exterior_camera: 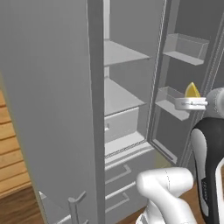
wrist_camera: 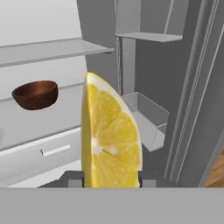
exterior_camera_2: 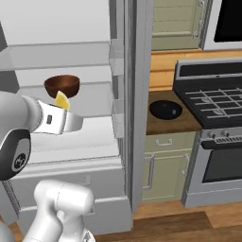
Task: Grab a lemon wedge from the fridge and one ice cube from the ice bowl, and put them in the glass of lemonade.
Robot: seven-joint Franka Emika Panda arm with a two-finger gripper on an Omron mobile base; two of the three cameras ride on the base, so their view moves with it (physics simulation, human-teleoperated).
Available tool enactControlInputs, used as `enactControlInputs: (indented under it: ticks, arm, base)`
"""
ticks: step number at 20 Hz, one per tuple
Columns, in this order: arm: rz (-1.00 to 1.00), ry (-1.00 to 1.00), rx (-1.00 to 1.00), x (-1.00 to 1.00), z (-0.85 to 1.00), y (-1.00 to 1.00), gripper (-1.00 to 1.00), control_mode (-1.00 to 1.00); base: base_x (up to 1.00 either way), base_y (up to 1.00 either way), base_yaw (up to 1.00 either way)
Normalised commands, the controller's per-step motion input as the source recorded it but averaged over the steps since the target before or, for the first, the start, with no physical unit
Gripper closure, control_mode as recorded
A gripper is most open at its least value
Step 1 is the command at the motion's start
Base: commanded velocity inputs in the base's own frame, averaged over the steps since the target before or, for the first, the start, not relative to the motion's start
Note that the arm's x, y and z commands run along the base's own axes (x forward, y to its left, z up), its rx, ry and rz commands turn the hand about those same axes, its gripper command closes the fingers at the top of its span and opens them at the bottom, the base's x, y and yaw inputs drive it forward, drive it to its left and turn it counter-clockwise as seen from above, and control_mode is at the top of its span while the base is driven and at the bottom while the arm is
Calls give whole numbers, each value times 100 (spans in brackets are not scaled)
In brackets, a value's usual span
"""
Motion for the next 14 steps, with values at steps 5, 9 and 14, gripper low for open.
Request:
enactControlInputs:
  ticks: [5,9,14]
  arm:
    - [0,0,0,0,0,0,100,100]
    - [0,0,0,0,0,0,100,100]
    - [0,0,0,0,0,0,100,100]
  base:
    - [-68,95,-16]
    - [-100,100,-7]
    - [-100,100,-9]
